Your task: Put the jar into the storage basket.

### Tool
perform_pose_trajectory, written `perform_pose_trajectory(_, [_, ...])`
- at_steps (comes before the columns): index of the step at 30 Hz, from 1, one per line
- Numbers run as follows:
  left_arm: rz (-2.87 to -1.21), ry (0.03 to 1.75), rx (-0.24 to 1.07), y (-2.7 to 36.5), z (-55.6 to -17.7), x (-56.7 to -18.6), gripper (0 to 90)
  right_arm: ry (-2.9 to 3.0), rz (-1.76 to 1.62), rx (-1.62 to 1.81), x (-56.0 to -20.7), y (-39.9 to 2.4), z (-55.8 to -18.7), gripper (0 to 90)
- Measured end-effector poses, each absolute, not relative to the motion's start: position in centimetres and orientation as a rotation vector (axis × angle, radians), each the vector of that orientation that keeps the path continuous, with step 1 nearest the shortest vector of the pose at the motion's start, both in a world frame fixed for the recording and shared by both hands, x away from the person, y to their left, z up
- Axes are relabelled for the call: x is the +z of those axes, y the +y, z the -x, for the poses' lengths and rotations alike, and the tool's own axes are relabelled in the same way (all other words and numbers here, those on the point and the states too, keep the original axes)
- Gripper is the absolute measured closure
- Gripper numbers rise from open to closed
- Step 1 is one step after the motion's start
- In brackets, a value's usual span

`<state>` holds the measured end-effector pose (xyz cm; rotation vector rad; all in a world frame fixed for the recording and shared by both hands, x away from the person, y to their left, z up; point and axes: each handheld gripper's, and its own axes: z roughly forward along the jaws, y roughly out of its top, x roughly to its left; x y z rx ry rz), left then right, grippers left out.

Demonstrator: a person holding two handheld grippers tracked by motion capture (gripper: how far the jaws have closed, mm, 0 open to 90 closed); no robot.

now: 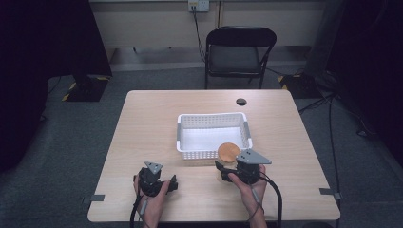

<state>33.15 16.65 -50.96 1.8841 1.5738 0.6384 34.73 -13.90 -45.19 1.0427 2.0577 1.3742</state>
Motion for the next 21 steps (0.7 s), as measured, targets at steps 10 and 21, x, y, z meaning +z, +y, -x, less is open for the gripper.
perform_pose_trajectory(10, [-1.884, 1.574, 0.639, 16.7, -33.2, -51.0, 0.0, 2.061, -1.035, 1.38, -44.4, -13.8, -34.6, 25.2])
perform_pose_trajectory(21, [-1.884, 1.574, 0.639, 16.7, -33.2, -51.0, 0.0, 2.047, -1.033, 1.39, -43.4, -14.0, -34.6, 25.2])
